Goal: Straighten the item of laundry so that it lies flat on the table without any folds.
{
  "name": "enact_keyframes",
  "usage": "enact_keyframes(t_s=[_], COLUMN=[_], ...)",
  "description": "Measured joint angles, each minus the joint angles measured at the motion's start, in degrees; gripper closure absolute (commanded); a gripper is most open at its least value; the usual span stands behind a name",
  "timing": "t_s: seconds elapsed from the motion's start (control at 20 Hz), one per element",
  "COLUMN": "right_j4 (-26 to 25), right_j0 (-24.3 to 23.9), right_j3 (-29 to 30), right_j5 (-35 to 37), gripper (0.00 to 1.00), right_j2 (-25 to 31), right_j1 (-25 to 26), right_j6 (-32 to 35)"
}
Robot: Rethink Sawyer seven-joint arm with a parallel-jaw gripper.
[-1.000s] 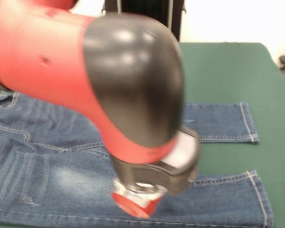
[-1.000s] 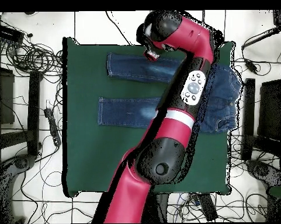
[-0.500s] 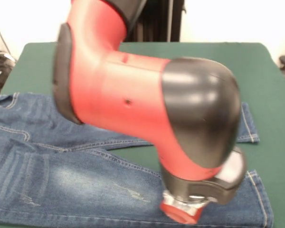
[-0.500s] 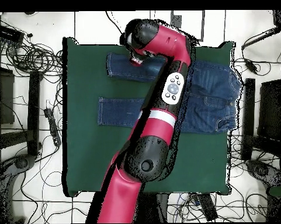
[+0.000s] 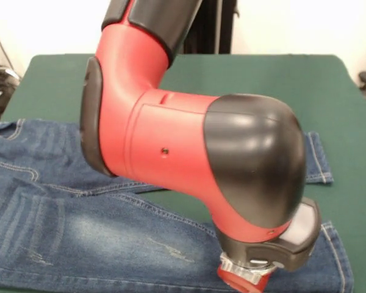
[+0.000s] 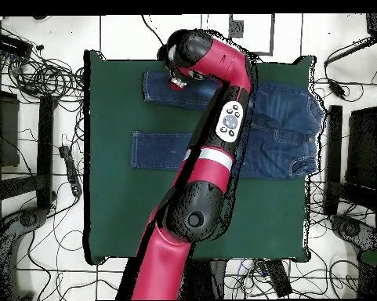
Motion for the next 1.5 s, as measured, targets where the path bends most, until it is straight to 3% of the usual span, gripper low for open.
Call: enact_keyframes(t_s=[0.4,0.75,1.0,1.3,1.5], right_j4=[10.83,18.4,23.75,29.88,30.23], right_j0=[-1.91,-2.13,0.59,7.16,11.59], right_j3=[-0.03,0.31,1.62,2.0,2.08], right_j5=[-0.11,-2.63,-9.76,-24.22,-27.52], gripper=[1.0,1.0,1.0,1.0,1.0], right_j2=[-7.54,-10.17,-4.35,5.97,11.05], right_j1=[1.08,1.97,3.5,6.16,6.62], right_j6=[0.0,0.01,0.01,0.01,0.01])
